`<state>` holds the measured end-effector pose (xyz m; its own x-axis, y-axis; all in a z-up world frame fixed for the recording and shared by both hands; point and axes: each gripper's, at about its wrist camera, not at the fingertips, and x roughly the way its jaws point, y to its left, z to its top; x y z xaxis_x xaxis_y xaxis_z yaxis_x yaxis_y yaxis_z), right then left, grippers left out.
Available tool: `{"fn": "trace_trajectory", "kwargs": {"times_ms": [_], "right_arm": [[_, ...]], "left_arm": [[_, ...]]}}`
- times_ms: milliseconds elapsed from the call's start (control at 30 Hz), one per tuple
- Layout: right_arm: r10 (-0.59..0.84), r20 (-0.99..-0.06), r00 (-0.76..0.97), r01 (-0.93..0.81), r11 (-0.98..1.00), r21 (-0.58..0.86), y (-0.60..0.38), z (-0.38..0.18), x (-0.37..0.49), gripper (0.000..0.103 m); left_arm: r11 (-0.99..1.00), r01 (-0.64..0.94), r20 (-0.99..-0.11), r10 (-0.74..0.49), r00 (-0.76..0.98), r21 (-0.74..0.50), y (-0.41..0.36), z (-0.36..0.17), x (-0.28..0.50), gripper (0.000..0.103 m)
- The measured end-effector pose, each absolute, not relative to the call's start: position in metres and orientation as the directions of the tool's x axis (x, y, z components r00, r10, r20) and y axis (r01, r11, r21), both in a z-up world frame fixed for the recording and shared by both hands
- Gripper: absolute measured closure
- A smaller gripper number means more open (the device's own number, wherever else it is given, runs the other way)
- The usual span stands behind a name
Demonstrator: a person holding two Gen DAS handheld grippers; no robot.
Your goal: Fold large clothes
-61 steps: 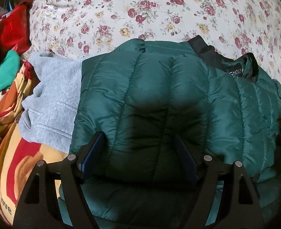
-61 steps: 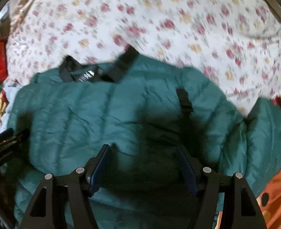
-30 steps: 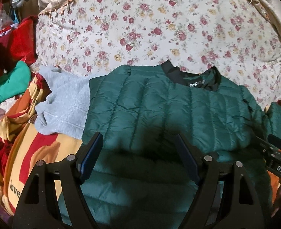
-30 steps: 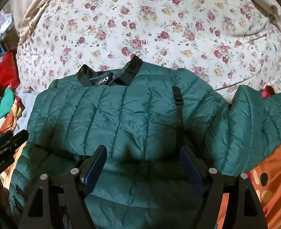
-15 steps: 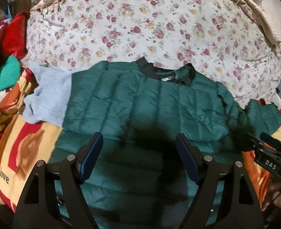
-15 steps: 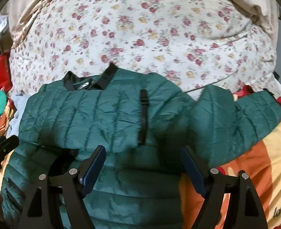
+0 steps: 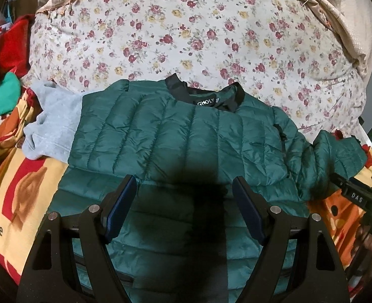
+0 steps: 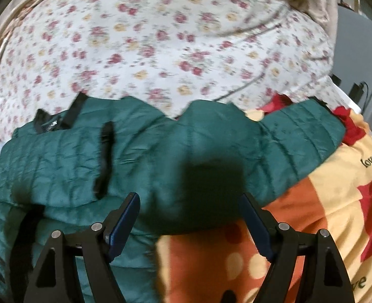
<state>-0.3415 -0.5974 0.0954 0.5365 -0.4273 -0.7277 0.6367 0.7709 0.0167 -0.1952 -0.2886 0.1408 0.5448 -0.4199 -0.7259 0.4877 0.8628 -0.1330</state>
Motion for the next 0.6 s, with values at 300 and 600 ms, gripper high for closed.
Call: {"fn": "trace_trajectory", "kwargs": {"times_ms": [300,600], "right_arm": [[-0.479,-0.734,0.482,0.717,0.697,0.016,-0.652,0.093,-0.363,0.024],[-0.536,-0.74,0.407,0.815,0.578,0.029,-0.714,0.089,-0.39,0.024]], "left_arm": [[0.868,0.477,-0.748,-0.407,0.525,-0.137,-0.29,0.127,-0.19,0.024],[0.872,0.461,-0.748,-0.414,0.519,-0.164,-0.283,0.119,-0.184,0.024]]}}
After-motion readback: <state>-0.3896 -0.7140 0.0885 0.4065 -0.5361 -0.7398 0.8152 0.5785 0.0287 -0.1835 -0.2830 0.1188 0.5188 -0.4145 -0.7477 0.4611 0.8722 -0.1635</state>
